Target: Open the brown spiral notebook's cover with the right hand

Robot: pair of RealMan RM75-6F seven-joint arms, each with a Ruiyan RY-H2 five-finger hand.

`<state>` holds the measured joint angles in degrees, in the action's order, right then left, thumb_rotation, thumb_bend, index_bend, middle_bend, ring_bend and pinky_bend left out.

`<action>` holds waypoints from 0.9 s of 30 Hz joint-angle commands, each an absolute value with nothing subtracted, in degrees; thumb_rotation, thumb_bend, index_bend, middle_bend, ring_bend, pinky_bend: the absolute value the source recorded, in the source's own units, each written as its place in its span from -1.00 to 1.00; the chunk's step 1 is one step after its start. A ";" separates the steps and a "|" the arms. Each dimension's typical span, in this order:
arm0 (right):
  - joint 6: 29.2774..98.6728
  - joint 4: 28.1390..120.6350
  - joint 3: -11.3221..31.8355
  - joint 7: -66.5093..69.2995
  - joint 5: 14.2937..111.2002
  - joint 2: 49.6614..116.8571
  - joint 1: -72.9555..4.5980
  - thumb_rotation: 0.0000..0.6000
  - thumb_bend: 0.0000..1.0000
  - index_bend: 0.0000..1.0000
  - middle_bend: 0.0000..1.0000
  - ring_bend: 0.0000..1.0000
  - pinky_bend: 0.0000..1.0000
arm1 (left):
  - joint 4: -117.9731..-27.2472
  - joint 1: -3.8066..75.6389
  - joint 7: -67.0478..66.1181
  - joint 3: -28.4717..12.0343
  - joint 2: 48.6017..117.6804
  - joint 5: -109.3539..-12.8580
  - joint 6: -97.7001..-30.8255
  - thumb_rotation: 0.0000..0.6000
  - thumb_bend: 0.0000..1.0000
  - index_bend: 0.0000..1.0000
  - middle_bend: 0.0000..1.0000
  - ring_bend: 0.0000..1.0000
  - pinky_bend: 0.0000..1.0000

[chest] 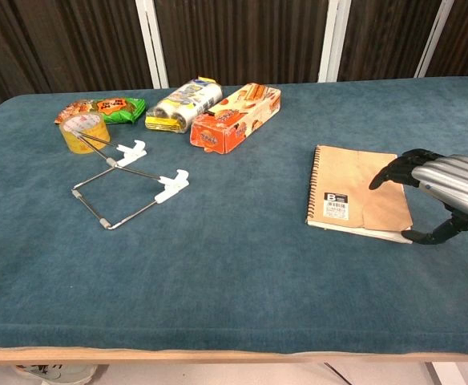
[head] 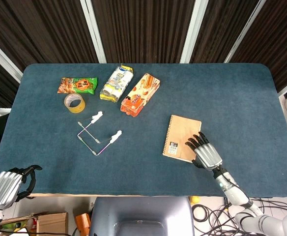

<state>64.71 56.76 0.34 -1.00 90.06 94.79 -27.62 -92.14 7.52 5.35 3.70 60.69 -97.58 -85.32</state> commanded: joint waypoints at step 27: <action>68.14 48.00 1.96 -0.14 91.00 100.30 -29.76 1.00 -0.65 -0.37 -0.65 -0.72 -0.65 | -92.21 7.46 6.06 3.93 60.41 -97.88 -85.54 1.00 0.11 -0.24 0.17 0.27 0.25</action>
<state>67.56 48.82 1.60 -0.08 90.85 99.71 -29.51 -92.19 7.43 6.00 3.89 60.46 -97.84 -85.58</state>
